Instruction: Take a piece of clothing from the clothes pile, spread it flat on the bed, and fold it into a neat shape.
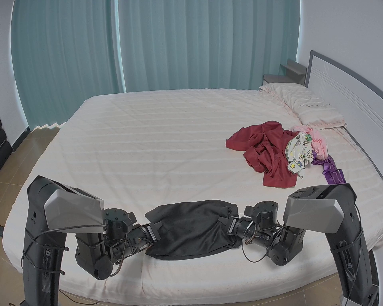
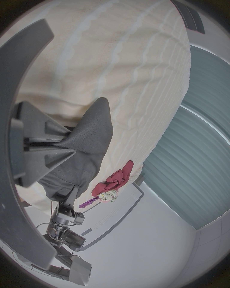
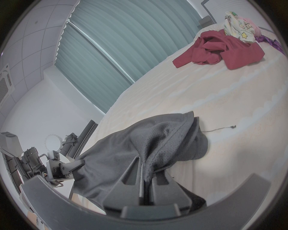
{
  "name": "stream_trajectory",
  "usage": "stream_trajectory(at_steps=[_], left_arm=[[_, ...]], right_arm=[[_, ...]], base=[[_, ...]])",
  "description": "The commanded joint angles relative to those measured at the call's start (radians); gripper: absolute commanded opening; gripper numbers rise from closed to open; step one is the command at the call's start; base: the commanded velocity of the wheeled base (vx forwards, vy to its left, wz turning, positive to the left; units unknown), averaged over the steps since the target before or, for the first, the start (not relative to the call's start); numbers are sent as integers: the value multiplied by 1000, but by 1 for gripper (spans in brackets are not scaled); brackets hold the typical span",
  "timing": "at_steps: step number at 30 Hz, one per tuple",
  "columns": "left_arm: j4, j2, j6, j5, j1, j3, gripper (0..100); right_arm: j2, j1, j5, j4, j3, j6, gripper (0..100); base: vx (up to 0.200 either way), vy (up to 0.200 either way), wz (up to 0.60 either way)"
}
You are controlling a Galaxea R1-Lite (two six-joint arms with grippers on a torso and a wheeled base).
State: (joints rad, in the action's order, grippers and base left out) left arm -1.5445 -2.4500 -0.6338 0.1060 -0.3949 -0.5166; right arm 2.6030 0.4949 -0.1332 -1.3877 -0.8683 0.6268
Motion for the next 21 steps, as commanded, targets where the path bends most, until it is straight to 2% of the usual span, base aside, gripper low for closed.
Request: stream_trajectory(at_steps=[1, 21], left_arm=[[-2, 36, -6, 0, -10, 17, 0], [-9, 82, -6, -5, -48, 69, 0]], right_arm=[[-20, -10, 0, -2, 20, 2, 0], [-60, -7, 0, -105, 118, 7, 0]], base=[[0, -200, 0], [0, -200, 0]])
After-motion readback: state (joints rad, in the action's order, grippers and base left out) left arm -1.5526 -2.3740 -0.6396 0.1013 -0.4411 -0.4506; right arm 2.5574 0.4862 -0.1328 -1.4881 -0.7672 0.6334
